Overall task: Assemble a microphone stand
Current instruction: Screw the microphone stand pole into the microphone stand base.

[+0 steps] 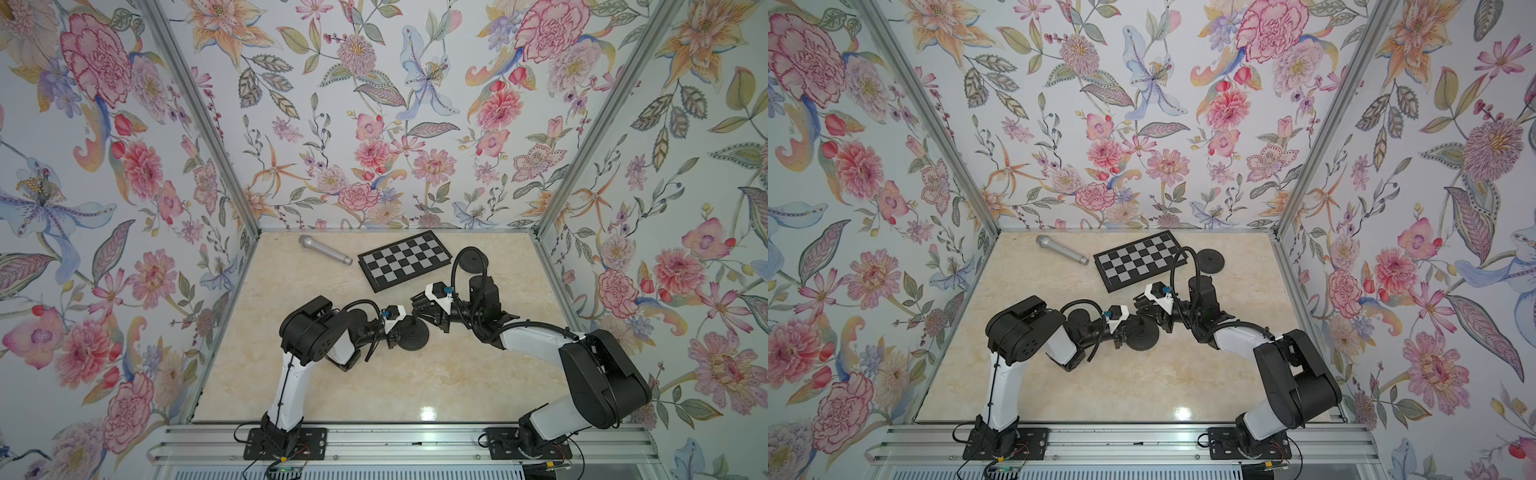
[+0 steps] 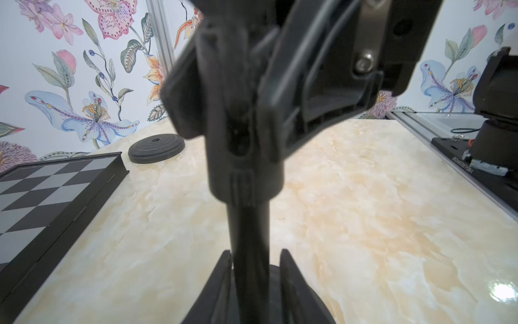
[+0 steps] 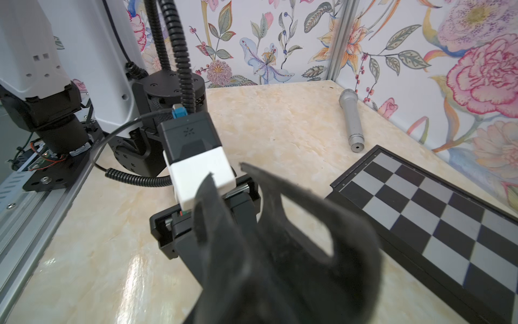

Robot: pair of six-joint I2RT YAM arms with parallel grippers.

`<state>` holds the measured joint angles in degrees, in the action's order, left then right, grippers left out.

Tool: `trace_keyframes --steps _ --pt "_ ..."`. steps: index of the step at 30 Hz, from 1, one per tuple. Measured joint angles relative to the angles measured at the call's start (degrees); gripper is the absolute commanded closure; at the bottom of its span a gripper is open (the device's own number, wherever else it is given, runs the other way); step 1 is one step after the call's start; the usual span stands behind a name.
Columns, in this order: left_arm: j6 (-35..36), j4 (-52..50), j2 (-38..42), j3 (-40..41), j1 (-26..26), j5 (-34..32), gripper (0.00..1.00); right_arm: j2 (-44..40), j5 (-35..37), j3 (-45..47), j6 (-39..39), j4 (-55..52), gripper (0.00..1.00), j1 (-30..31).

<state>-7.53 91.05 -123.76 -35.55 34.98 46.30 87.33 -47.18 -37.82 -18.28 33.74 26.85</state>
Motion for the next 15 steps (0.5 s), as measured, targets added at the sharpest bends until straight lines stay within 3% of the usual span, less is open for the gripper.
trace_keyframes --steps 5,11,15 --pt "0.0 0.0 0.0 0.0 0.0 -0.2 0.5 -1.9 15.5 5.7 8.3 10.4 1.0 5.9" --pt "0.5 0.0 0.0 -1.5 0.1 -2.0 0.65 -2.3 30.8 9.7 16.7 18.3 1.0 10.9" --pt "1.2 0.0 -0.1 -1.5 0.2 -2.0 0.81 -2.5 33.0 10.6 18.1 19.9 0.79 11.4"
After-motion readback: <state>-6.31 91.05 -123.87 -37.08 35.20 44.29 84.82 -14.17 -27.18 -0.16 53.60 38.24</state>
